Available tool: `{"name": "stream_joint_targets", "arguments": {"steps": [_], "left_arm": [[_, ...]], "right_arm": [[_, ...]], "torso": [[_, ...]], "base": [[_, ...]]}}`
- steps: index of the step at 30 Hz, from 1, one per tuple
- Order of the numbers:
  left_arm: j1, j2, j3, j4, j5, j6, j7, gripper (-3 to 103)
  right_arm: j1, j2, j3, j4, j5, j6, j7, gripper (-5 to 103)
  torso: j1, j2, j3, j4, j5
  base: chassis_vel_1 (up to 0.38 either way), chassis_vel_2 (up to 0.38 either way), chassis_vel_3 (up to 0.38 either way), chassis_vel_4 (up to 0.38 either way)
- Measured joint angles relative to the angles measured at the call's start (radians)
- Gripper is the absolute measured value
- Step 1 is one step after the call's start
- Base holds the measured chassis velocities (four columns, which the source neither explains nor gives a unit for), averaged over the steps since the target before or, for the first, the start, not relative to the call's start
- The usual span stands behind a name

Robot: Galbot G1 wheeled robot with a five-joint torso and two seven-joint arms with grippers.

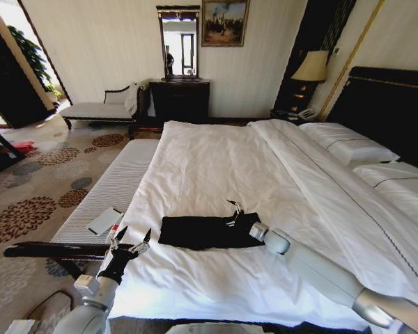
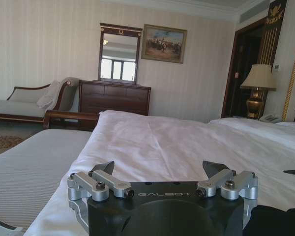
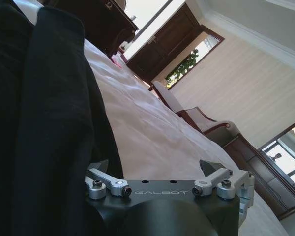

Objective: Fold the clothes on the bed.

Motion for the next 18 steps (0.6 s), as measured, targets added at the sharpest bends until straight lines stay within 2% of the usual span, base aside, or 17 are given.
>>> {"name": "stream_joint_targets", "arguments": {"steps": [13, 18], "left_arm": [[-0.038, 0.001, 0.009, 0.015, -0.013, 0.004, -0.005, 100], [-0.031, -0.001, -0.002, 0.015, -0.015, 0.004, -0.005, 100]], "right_arm": [[-0.181, -0.086, 0.074, 0.214, -0.068, -0.019, -0.002, 100], [-0.197, -0.084, 0.091, 0.230, -0.065, -0.022, -0.003, 100]], "torso": [[0.000, 0.000, 0.000, -0.0002, 0.0000], [0.000, 0.000, 0.000, -0.0001, 0.0001]], "base": [[0.000, 0.000, 0.000, 0.000], [0.000, 0.000, 0.000, 0.000]]}}
